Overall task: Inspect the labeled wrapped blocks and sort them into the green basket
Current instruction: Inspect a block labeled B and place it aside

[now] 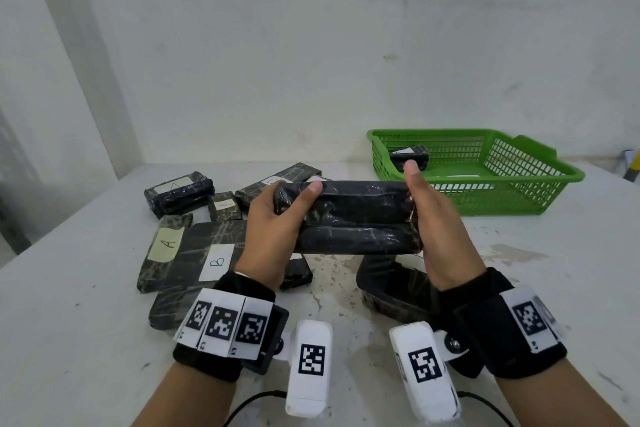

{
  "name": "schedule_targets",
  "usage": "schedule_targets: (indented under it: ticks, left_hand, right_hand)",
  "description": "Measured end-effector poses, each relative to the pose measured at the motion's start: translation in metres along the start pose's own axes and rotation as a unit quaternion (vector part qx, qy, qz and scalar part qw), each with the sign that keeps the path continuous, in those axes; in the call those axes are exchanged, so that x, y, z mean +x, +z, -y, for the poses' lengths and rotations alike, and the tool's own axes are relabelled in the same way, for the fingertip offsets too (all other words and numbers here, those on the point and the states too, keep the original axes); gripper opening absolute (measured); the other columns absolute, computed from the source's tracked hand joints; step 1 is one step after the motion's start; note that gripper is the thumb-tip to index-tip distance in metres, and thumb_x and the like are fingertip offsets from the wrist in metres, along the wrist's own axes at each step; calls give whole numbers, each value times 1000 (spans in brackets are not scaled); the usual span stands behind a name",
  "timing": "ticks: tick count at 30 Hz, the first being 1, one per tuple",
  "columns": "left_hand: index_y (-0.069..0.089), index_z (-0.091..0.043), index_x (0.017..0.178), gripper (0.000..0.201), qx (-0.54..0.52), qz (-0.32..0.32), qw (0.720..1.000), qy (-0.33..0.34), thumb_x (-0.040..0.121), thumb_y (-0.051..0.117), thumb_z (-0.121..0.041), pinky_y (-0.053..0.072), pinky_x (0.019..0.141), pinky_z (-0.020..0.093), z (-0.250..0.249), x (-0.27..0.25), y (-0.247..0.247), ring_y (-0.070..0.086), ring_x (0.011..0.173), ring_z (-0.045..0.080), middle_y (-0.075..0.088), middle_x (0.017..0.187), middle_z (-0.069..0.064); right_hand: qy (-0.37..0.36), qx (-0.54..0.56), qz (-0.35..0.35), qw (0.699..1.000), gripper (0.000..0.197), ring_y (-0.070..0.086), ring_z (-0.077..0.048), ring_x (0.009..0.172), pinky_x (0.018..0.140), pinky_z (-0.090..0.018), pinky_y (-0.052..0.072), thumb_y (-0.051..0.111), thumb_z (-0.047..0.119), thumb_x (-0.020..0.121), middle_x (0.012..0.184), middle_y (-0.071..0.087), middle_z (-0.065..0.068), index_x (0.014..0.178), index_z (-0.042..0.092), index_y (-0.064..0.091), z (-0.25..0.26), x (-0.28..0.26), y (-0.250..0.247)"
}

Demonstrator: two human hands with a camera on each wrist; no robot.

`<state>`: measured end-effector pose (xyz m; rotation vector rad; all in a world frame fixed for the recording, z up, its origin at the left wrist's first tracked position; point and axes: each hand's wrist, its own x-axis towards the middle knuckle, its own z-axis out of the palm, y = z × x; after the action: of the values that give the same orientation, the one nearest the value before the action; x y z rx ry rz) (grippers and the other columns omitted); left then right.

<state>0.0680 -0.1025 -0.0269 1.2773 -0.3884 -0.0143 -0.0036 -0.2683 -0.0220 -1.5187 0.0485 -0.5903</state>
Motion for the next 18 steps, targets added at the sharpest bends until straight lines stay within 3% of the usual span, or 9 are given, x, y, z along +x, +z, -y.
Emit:
schedule_targets:
  ticks: [2,4,5,8,11,14,18]
  left_hand:
    - [66,-6,91,23,2,18,1000,2,82,73,-26,60,71,34,-1,-2,2,73,84,23,75,86,9]
    - [67,-9,90,22,1,42,999,-5,76,75,-25,59,67,28,-2,-5,5,74,82,19,76,84,3]
    - [68,-9,92,22,4,43,999,-7,76,76,-22,58,67,26,-1,-5,5,74,82,19,76,86,4]
    - [69,-4,99,20,17,28,999,-6,82,75,-14,60,68,28,0,-3,4,74,85,22,76,92,9]
    - [69,-4,101,21,26,22,999,-4,83,74,-15,61,76,33,0,-3,3,74,88,23,76,94,10]
    - [69,-9,101,21,19,41,999,-13,83,74,-17,60,70,27,-2,-3,1,74,87,20,77,93,6]
    - [68,-10,105,32,20,88,996,-25,77,73,-24,59,75,26,-3,-2,-1,74,90,19,77,97,5]
  right_hand:
    - [-42,-19,-33,998,44,64,-13,72,73,-28,50,63,45,86,75,65,-4,78,3,58,-2,1,0]
    - [-67,-41,-68,995,39,49,-12,62,66,-26,40,72,35,84,64,45,-4,69,9,47,-4,1,-1]
    - [-69,-47,-73,994,39,47,-11,60,63,-25,39,73,32,85,61,43,-1,67,11,45,-7,2,-1]
    - [-66,-45,-77,994,38,51,-7,58,62,-23,43,73,28,86,55,48,12,63,15,46,-9,2,-1]
    - [-51,-25,-69,996,35,57,-7,60,62,-21,47,75,32,82,59,54,8,68,12,50,-9,2,-1]
    - [-43,-1,-46,998,35,58,-3,54,54,-13,45,80,26,73,54,55,13,64,14,49,-6,0,1]
    - [-54,-17,-82,995,39,57,-11,56,56,-24,49,87,16,67,55,55,7,59,17,49,-11,3,-3]
